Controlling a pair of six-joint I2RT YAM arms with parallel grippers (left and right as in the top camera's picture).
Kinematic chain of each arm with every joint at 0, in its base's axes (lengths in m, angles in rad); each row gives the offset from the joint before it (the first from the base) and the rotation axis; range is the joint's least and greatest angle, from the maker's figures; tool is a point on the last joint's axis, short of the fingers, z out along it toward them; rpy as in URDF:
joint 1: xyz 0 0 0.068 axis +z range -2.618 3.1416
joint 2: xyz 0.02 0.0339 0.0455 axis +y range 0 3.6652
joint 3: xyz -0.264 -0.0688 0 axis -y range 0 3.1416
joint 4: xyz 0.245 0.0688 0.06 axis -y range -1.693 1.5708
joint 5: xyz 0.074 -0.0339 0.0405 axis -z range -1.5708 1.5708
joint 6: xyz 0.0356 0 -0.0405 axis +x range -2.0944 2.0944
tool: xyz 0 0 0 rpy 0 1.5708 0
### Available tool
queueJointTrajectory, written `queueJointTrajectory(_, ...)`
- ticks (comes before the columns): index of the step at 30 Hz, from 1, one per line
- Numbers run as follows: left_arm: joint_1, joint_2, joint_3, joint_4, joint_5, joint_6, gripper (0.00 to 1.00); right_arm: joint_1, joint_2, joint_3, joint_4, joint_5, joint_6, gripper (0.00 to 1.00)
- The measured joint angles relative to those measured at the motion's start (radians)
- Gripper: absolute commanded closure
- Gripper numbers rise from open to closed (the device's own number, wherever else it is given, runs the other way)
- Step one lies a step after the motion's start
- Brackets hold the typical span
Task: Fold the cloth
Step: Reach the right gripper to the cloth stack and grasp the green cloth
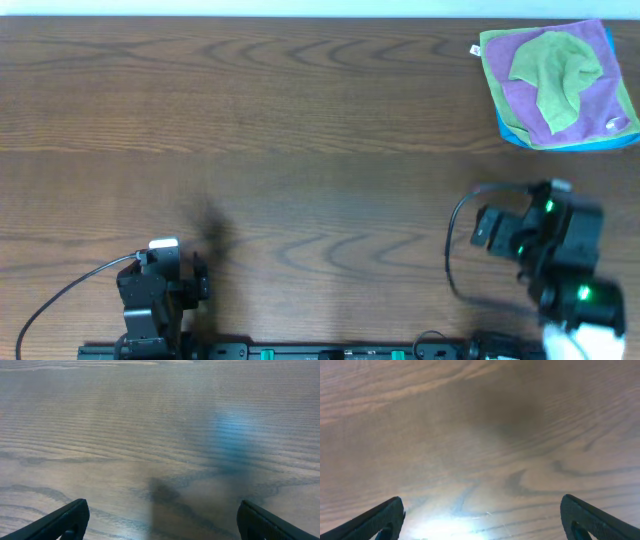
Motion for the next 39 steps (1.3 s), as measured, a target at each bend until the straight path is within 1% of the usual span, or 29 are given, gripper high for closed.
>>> queueJointTrajectory(5,0.000,0.000,0.000,0.000,0.000,0.000,0.05,-0.001,0.217,0.212,-0.059,0.003,0.000,0.01)
queueJointTrajectory(9,0.000,0.000,0.000,0.000,0.000,0.000,0.05,-0.001,0.372,0.366,-0.069,0.013,0.000,0.01)
queueJointTrajectory(16,0.000,0.000,-0.001,0.000,-0.001,0.000,0.05,-0.010,0.570,0.561,-0.064,0.066,0.000,0.01)
queueJointTrajectory(21,0.000,0.000,-0.001,0.001,0.000,0.000,0.05,-0.053,0.688,0.668,-0.010,0.085,-0.001,0.01)
queueJointTrajectory(25,0.000,0.000,-0.001,0.001,0.000,0.000,0.04,-0.100,0.769,0.717,0.016,0.090,-0.001,0.01)
queueJointTrajectory(30,0.000,0.000,-0.001,0.000,-0.001,0.000,0.05,-0.159,0.834,0.724,0.101,0.095,-0.001,0.01)
queueJointTrajectory(33,0.000,0.000,-0.001,0.001,-0.001,0.000,0.05,-0.195,0.858,0.724,0.120,0.109,-0.001,0.01)
queueJointTrajectory(39,0.000,0.000,-0.001,0.000,0.000,0.000,0.05,-0.246,0.902,0.725,0.276,0.085,-0.013,0.01)
